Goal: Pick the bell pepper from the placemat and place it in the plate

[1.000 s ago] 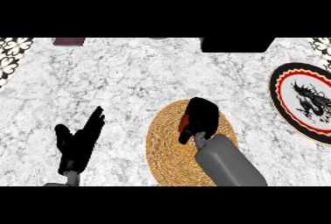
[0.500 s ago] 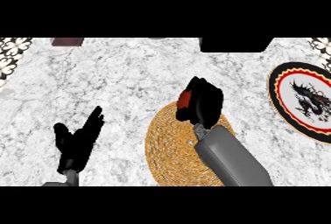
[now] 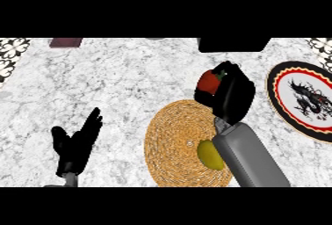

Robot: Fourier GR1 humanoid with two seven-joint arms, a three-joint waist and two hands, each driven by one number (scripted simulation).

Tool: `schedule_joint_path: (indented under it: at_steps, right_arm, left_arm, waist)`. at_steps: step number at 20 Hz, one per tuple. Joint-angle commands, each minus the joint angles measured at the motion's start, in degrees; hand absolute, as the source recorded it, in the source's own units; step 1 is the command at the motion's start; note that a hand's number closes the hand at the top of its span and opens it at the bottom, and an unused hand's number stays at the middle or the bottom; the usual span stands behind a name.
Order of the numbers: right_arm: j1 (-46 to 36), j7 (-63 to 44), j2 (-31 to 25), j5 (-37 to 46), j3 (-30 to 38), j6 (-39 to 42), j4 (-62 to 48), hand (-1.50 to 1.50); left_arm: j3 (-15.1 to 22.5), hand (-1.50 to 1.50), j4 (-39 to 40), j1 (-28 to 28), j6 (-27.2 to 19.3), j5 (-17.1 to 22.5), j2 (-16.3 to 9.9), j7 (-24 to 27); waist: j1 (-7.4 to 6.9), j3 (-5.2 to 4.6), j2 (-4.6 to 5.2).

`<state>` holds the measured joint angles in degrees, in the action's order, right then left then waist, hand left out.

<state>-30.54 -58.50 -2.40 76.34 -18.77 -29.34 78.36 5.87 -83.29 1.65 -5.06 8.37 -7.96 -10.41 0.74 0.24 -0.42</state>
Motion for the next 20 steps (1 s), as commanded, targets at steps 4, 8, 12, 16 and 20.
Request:
schedule_joint_path:
  at_steps: [4,8,12,16,20]
  right_arm:
    - [8.23,-0.27,-1.45,-1.53,8.5,-11.31,10.0,1.5]
    - [13.63,5.85,-5.38,-4.13,13.57,-18.87,7.75,1.5]
    - [14.32,13.17,-13.31,-13.03,19.89,-19.74,4.53,1.5]
    - [11.11,19.92,-17.15,-20.11,25.89,-26.7,-6.92,1.5]
    - [9.31,32.3,-23.56,-34.46,28.79,-28.84,-15.07,1.5]
  left_arm:
    - [1.01,0.0,1.27,-1.0,-0.85,-1.09,1.13,-1.93]
    - [0.69,0.0,0.29,1.05,-0.14,-0.33,1.41,-1.26]
    - [1.05,0.0,0.46,0.25,0.17,-0.82,1.61,-1.75]
    - [0.78,0.0,-0.98,0.61,1.59,-0.35,0.72,-2.16]
    - [-2.18,0.0,4.89,-5.1,1.71,0.28,0.21,-2.25]
  waist:
    - [0.35,-0.19,0.32]
    - [-0.59,-0.2,0.49]
    - [-0.62,-0.18,0.53]
    - [-1.41,-0.14,0.65]
    - [-1.35,-0.08,0.9]
